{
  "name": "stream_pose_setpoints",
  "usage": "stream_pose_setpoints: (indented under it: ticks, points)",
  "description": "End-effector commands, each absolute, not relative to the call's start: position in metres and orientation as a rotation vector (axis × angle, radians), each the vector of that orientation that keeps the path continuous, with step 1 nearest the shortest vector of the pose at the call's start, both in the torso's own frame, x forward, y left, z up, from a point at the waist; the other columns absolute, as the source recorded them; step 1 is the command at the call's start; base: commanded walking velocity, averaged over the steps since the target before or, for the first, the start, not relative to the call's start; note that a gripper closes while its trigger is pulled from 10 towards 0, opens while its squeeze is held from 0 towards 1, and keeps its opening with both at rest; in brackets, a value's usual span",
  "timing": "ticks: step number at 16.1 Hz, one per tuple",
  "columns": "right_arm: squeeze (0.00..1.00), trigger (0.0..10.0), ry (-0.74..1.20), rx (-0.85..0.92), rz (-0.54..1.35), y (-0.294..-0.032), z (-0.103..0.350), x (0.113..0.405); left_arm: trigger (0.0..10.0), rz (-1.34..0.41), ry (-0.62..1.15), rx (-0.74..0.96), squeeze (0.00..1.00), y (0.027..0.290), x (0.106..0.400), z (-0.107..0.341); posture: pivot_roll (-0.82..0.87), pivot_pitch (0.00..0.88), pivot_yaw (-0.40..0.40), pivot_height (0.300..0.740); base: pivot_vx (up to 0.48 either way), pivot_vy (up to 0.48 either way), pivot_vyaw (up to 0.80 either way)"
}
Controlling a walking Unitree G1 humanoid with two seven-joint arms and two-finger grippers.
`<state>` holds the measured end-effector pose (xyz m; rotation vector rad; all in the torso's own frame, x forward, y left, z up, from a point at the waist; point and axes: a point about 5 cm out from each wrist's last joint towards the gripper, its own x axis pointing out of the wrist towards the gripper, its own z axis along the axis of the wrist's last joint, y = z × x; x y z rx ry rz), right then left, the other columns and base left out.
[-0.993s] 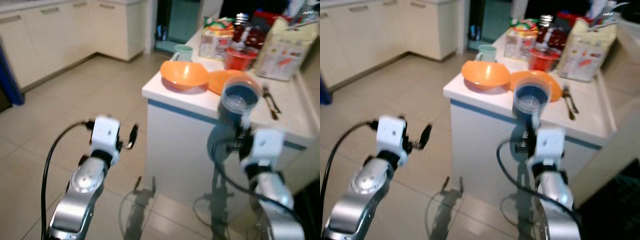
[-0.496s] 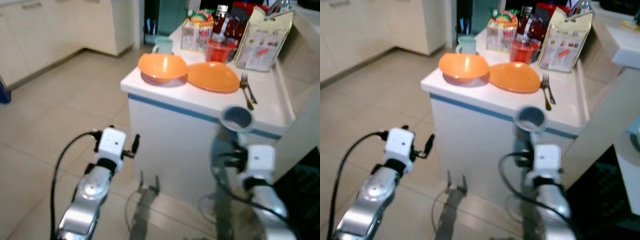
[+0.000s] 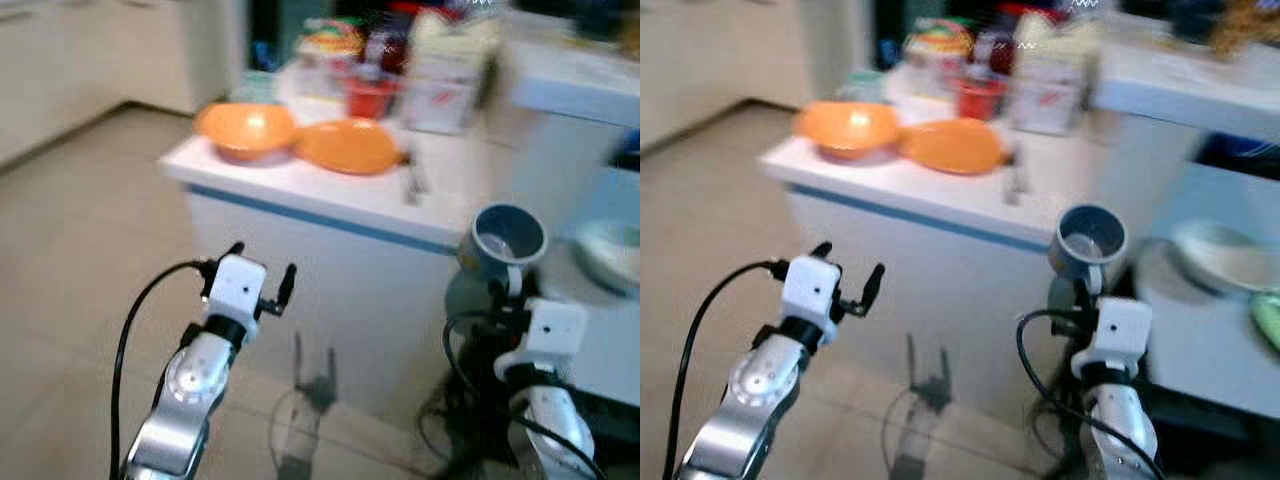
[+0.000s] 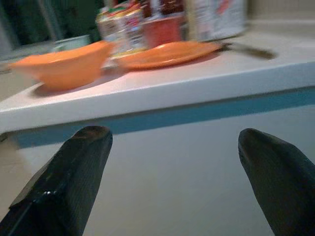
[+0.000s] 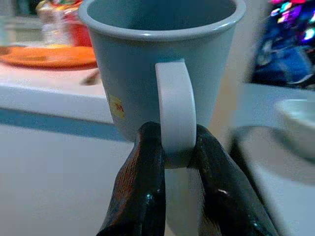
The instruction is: Setting the table
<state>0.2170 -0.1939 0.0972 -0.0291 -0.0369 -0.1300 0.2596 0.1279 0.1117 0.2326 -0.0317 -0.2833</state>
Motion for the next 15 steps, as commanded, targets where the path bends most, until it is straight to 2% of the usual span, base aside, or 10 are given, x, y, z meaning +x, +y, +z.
stream_pose_setpoints:
  ticks: [1,2,9,15]
  points:
    - [0.00,10.0,-0.053,-0.035,-0.158,-0.201,0.100,0.215,10.0,-0.306,-0.036,0.226,0.00,0.121,0.261,0.111,-0.05,0.000,-0.029,0.740,0.000,-0.352,-0.80]
    - [0.00,10.0,-0.067,-0.034,-0.170,-0.203,0.102,0.214,10.0,-0.310,-0.045,0.224,0.00,0.120,0.261,0.113,-0.06,0.000,-0.025,0.740,0.000,-0.356,-0.80]
    - [0.00,10.0,-0.131,-0.035,-0.194,-0.209,0.119,0.217,10.0,-0.317,-0.081,0.225,0.00,0.118,0.267,0.123,-0.08,0.000,-0.007,0.740,0.000,-0.352,0.00]
    - [0.00,10.0,-0.135,0.004,-0.143,-0.209,0.127,0.231,10.0,-0.310,-0.122,0.207,0.00,0.114,0.280,0.137,-0.08,0.000,0.014,0.740,0.000,-0.354,0.00]
